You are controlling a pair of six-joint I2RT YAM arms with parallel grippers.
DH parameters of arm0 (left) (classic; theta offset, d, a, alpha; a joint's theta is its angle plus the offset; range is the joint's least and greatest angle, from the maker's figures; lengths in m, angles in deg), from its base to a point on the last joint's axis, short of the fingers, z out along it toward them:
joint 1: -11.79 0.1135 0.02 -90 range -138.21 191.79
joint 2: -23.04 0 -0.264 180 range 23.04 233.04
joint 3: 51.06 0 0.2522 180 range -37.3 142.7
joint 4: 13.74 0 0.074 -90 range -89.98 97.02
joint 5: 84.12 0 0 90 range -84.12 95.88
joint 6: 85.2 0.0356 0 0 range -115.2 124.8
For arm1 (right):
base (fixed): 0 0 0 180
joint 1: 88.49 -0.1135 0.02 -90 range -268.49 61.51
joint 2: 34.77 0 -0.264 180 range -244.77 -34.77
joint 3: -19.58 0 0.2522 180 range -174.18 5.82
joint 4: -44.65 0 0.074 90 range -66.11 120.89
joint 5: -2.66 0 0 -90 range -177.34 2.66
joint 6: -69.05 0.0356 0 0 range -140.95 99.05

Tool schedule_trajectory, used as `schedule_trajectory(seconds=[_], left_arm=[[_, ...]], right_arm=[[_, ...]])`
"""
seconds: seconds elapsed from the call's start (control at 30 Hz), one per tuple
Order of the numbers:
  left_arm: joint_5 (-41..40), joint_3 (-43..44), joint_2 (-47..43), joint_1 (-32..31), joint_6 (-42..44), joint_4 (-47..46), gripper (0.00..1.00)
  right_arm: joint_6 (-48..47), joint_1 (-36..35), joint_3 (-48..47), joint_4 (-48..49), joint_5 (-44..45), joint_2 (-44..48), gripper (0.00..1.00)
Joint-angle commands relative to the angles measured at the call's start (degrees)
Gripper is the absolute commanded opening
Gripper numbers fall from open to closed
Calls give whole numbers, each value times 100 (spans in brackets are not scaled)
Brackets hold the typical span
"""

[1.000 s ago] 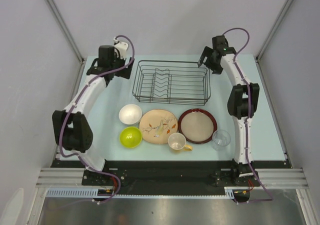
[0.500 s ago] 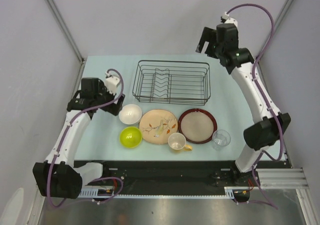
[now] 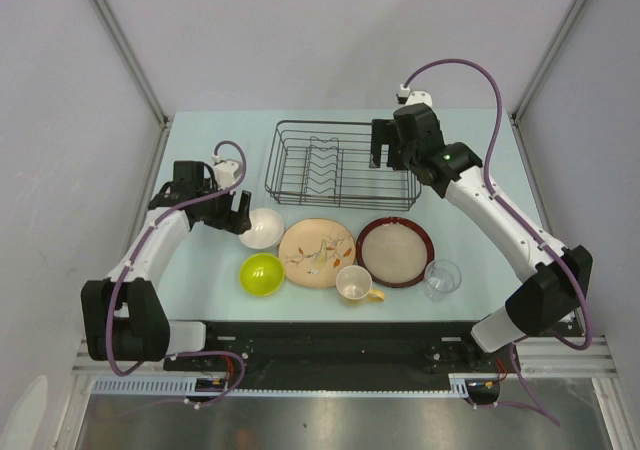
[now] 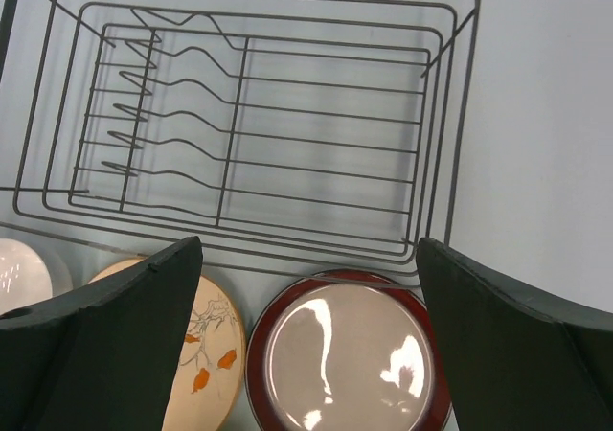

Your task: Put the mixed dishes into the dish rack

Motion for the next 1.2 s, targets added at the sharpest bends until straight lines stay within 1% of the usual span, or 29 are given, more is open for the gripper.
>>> schedule_trajectory(seconds=[0.0,0.17,0.23,0.33,0.37,0.4,0.43,0.77,0.87,0.97,1.0,1.1,1.17], left_arm=[[380,-146,231,56,-326,-348,91],[100,-111,574,56,-371,-365,88],[64,-94,706,56,-318,-348,85],[-59,-94,794,56,-318,-391,81],[-77,-94,820,56,-318,-426,78],[-42,-85,899,56,-318,-427,71],[-24,-76,926,56,-301,-453,69],[125,-111,1251,47,-450,-690,67],[143,-129,1339,38,-476,-752,64],[195,-103,1427,12,-485,-787,49],[204,-94,1436,3,-502,-787,39],[240,-85,1489,-23,-546,-796,30],[231,-102,1489,-41,-564,-805,27]], right_arm=[[16,-15,-30,136,323,493,99],[8,-42,-39,206,340,642,99],[8,-33,-39,207,349,695,98],[34,-33,-39,137,358,739,95],[60,-33,-39,119,375,765,94],[52,-24,-47,67,384,800,93],[69,-15,-39,49,393,818,93],[104,37,-47,-92,402,985,93],[104,90,-39,-153,393,994,93],[122,125,-39,-206,384,968,93],[122,134,-39,-224,375,968,92],[183,178,-39,-250,340,942,89],[192,231,-39,-259,279,933,89]])
